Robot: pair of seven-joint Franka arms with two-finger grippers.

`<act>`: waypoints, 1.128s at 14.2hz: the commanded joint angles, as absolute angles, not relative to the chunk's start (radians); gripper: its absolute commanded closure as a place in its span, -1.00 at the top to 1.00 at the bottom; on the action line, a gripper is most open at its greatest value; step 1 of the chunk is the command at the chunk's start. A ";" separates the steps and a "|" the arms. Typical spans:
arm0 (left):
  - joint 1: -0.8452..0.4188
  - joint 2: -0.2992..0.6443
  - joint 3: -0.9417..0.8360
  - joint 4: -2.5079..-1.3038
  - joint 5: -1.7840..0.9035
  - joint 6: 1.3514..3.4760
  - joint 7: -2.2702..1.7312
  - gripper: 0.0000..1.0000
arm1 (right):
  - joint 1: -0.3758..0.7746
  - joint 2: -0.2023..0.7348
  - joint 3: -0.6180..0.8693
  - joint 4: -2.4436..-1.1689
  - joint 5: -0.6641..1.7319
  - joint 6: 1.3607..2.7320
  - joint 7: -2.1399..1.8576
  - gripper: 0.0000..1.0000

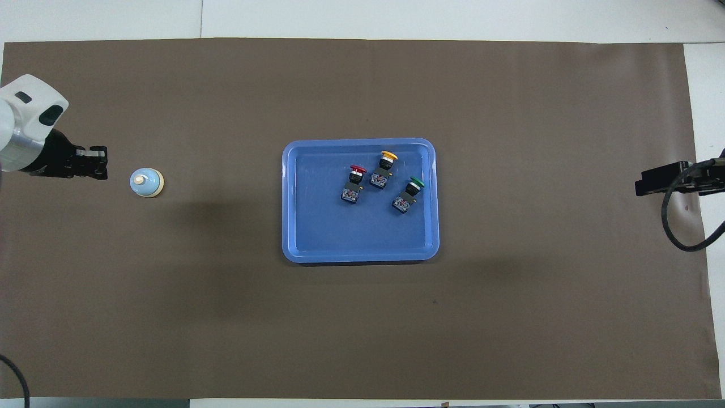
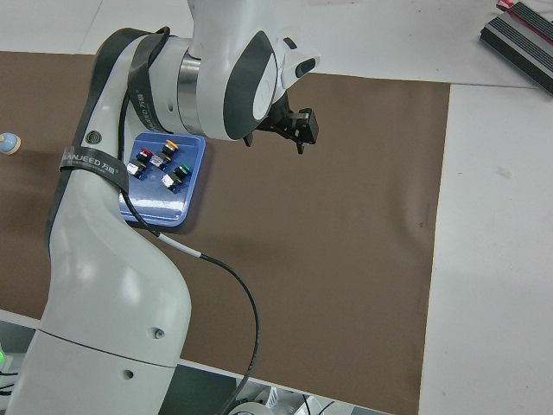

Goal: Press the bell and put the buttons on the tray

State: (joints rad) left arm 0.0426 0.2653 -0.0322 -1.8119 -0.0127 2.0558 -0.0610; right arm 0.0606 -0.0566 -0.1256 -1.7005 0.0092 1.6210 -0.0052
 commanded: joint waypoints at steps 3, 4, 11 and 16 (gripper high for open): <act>0.041 0.327 -0.034 -1.845 -0.002 2.158 -0.066 -1.00 | 0.061 -0.048 -0.117 -1.687 0.003 1.612 0.080 1.00; 0.043 0.336 -0.034 -1.856 0.000 2.167 -0.061 -1.00 | 0.063 -0.046 -0.115 -1.687 0.003 1.612 0.080 1.00; 0.034 0.336 -0.034 -1.788 -0.006 2.094 -0.069 -1.00 | 0.080 -0.054 -0.115 -1.695 0.002 1.575 0.072 1.00; 0.021 0.250 -0.037 -1.626 -0.006 1.830 -0.072 1.00 | 0.069 -0.055 -0.115 -1.697 0.002 1.572 0.074 1.00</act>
State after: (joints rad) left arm 0.0317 0.3109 -0.0395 -1.6441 -0.0128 1.9149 -0.0613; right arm 0.0808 -0.0543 -0.1201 -1.7002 0.0092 1.5874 0.0606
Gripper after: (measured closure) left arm 0.683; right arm 0.000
